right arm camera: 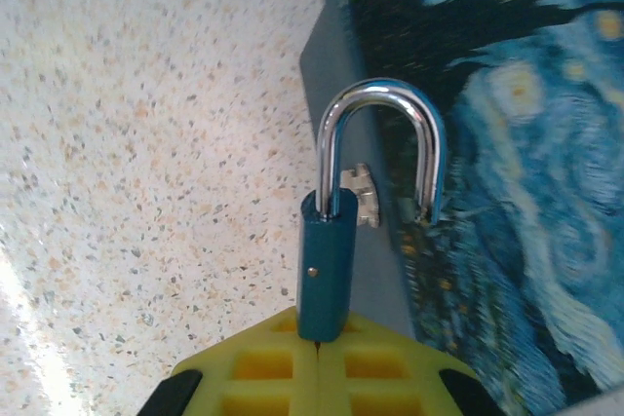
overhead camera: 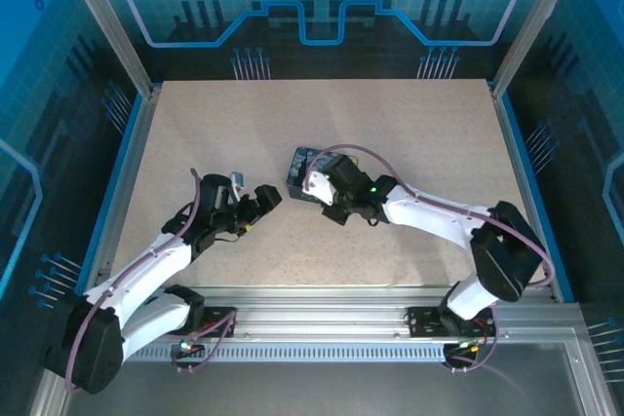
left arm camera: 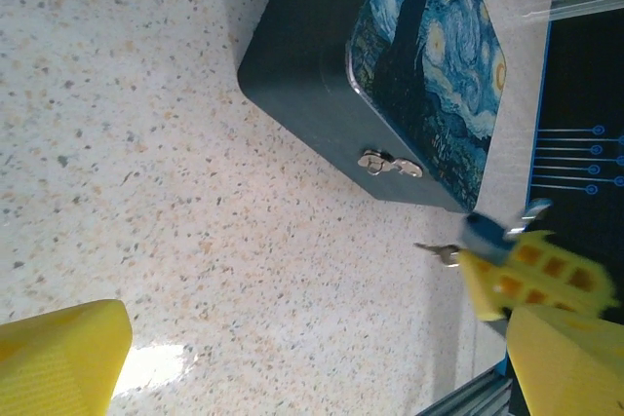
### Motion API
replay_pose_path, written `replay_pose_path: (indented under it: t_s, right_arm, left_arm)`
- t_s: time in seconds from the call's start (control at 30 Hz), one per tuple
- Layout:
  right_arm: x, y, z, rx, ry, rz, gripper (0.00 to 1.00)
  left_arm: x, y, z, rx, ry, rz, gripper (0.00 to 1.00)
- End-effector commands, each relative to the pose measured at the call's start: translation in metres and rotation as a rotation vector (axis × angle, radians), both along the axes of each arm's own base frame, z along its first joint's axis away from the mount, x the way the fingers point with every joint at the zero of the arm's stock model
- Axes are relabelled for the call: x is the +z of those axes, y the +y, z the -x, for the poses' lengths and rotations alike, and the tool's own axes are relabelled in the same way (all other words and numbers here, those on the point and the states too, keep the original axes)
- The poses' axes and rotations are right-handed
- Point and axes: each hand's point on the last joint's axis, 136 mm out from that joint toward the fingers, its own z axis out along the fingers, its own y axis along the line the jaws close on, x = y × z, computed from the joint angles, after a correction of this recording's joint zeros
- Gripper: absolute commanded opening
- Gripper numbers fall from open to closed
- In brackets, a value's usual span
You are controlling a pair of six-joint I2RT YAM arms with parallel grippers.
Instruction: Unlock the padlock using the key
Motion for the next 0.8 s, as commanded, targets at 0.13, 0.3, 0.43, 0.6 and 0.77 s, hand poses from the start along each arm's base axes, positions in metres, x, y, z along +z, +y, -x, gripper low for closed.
replay_pose_path:
  t_s: [0.13, 0.3, 0.43, 0.6, 0.77]
  right_arm:
    - [0.046, -0.047, -0.023, -0.290, 0.005, -0.170, 0.00]
    - [0.050, -0.094, -0.037, -0.513, 0.055, -0.226, 0.00]
    - [0.039, -0.146, -0.048, -0.749, 0.111, -0.232, 0.00]
    - [0.011, -0.199, -0.059, -0.979, 0.185, -0.209, 0.00]
    - [-0.021, -0.223, -0.070, -1.097, 0.264, -0.175, 0.00]
  left_arm:
    - [0.015, 0.010, -0.002, -0.014, -0.018, -0.104, 0.99]
    - [0.026, 0.012, -0.014, -0.025, -0.040, -0.156, 0.99]
    - [0.030, 0.012, -0.025, -0.029, -0.053, -0.193, 0.99]
    - [0.031, 0.014, -0.037, -0.028, -0.059, -0.235, 0.99]
    - [0.030, 0.016, -0.046, -0.011, -0.060, -0.250, 0.99]
